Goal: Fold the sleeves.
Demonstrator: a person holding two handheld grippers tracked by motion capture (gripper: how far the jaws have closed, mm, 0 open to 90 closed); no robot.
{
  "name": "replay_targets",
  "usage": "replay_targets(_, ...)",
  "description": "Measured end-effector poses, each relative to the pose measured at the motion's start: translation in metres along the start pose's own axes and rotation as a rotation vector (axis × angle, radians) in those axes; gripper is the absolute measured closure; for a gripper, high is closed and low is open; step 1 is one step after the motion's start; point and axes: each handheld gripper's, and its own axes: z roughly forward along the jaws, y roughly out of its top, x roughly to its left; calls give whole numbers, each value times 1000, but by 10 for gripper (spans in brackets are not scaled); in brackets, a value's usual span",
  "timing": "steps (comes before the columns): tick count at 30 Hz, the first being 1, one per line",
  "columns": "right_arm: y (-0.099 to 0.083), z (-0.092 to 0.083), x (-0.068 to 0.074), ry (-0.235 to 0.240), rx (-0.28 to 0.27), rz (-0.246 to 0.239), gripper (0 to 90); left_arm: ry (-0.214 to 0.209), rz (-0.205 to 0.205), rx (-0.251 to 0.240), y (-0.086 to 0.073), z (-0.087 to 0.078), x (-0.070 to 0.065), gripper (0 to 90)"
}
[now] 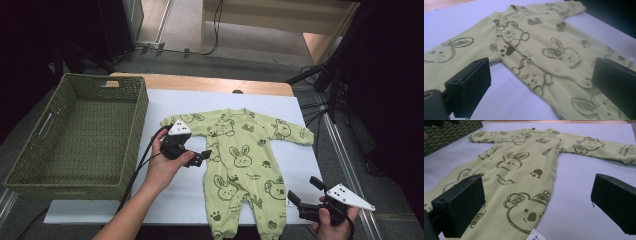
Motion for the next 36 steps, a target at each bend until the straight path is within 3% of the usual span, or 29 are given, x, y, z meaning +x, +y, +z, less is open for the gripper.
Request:
replay_targets(4,0,-1,0,2,-9,6,0,83,-23,33,4,11,14,156)
replay_targets(6,0,-1,0,4,-8,6,0,136,-24,24,5,15,20,246)
replay_targets(10,0,0,0,8,-6,5,0,198,-67,51,8,23,38,379)
replay_targets(17,0,2,0,15,-3,3,0,269,-114,116,10,38,63,426)
replay_targets(19,0,3,0,17,0,4,0,305,-151,144,10,42,70,454)
replay_targets(21,-1,3,0,19,4,6,0,313,-173,139,10,46,76,472)
replay_targets(30,-2,4,-1,24,11,4,0,328,-153,201,3,67,85,530)
replay_targets(34,-2,4,-1,24,11,6,0,363,-187,192,3,69,85,603)
replay_targets(36,-3,5,-1,21,14,7,0,391,-155,197,2,71,81,642)
